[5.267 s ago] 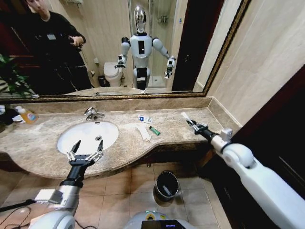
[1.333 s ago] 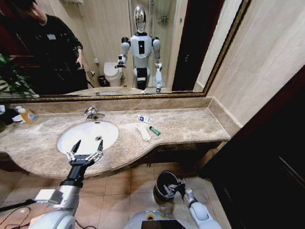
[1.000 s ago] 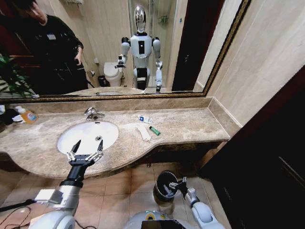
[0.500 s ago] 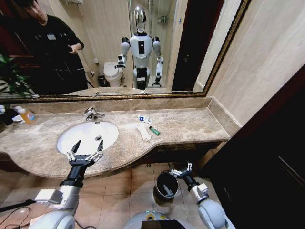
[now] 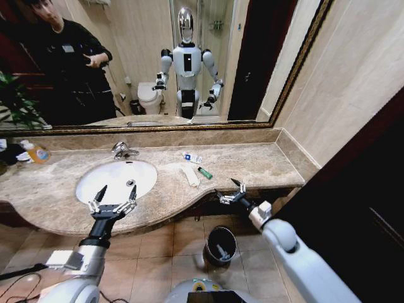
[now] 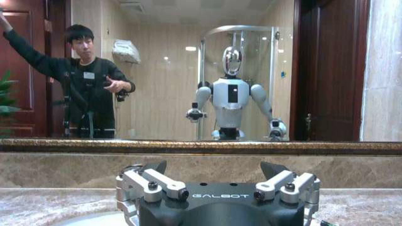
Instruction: Pick up the trash from the sink and place it in the trash bin.
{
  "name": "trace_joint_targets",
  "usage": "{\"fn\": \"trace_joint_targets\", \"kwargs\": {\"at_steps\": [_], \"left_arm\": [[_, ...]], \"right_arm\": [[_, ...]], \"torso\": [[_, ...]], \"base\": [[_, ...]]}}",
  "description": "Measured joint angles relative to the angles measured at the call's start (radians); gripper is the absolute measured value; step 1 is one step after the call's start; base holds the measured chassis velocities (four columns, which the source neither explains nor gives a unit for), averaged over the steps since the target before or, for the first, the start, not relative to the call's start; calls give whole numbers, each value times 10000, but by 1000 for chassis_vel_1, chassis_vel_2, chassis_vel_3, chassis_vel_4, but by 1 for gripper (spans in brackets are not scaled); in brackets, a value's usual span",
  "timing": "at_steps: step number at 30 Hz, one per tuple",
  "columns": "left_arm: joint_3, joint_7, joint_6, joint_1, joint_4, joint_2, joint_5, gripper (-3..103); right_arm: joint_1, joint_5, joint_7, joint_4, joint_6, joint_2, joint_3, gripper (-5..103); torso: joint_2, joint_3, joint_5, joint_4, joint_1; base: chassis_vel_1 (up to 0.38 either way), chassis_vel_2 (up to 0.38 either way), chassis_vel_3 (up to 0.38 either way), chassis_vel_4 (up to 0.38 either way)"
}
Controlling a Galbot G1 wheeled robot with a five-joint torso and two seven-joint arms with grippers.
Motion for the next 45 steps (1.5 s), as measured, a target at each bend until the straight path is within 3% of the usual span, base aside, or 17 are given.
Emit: {"fn": "trace_joint_targets", "kwargs": {"at_steps": [3, 10, 19, 37, 39, 41, 45], "left_arm": [[-1, 0, 0, 0, 0, 0, 0, 100], [-1, 0, 0, 0, 0, 0, 0, 100], [0, 0, 0, 0, 0, 0, 0, 100], [0, 0, 0, 0, 0, 0, 0, 100], [0, 0, 0, 0, 0, 0, 0, 100], [0, -1, 0, 1, 0, 0, 0, 100], [0, 0, 0, 0, 0, 0, 0, 100]], "right_arm": [[765, 540, -232, -371, -327, -475, -360, 100], [2219, 1441, 16, -794, -892, -740, -1560, 100], [4301, 1848, 1497, -1657, -1219, 168, -3608, 100], [6093, 2017, 1415, -3580, -1682, 929, -4948, 103], [6262, 2105, 1557, -3799, -1956, 989, -5046, 96], [6306, 2142, 1587, -3839, -2040, 989, -5058, 96], [6444, 2341, 1783, -3924, -2454, 916, -5054, 79]], "torso": [[0, 0, 0, -1, 0], [0, 0, -1, -1, 0], [0, 0, -2, 0, 0], [-1, 0, 0, 0, -1], [-1, 0, 0, 0, 0], [-1, 0, 0, 0, 0], [0, -1, 0, 0, -1]], "base": [[0, 0, 0, 0], [0, 0, 0, 0], [0, 0, 0, 0], [0, 0, 0, 0], [0, 0, 0, 0], [0, 0, 0, 0], [0, 0, 0, 0]]}}
